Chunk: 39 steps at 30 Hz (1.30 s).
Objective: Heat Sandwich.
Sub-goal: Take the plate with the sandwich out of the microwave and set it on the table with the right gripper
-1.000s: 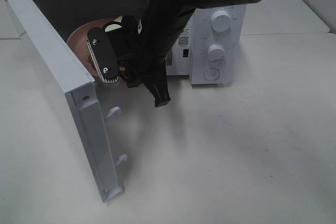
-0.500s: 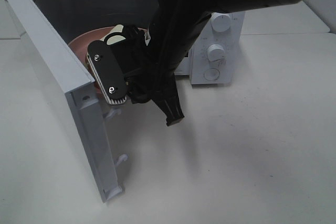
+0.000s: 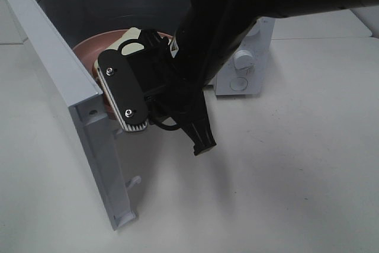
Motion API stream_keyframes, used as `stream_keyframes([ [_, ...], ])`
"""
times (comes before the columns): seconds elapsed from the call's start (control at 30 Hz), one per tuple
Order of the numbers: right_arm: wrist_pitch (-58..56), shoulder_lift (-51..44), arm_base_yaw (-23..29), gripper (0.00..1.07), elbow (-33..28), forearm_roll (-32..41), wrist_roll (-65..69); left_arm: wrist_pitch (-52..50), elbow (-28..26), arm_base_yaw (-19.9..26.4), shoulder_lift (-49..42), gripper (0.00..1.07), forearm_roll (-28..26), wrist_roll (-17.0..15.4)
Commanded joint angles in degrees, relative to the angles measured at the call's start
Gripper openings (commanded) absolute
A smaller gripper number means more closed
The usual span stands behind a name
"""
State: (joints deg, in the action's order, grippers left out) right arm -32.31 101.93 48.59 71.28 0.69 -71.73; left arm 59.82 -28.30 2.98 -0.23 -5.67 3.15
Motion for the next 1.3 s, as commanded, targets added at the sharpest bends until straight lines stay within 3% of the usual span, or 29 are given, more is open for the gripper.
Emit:
stream_keyframes([
  [0.03,1.7,-3.1,0.2,0.00,-2.0,-0.7,0.3,-0.5,0.2,-0.1,-0.9,0.66,-0.1,-0.1],
  [0.97,-0.2,-21.8,0.2,0.00,-21.1,-2.9,6.8,-0.5,0.2,-0.1,-0.9,0.66,-0.1,-0.1],
  [1.3,-2.6,-26.6,0.2,0.00,-25.3,-2.9,8.6,-0.5,0.2,-0.1,-0.9,0.66,-0.1,-0.1],
])
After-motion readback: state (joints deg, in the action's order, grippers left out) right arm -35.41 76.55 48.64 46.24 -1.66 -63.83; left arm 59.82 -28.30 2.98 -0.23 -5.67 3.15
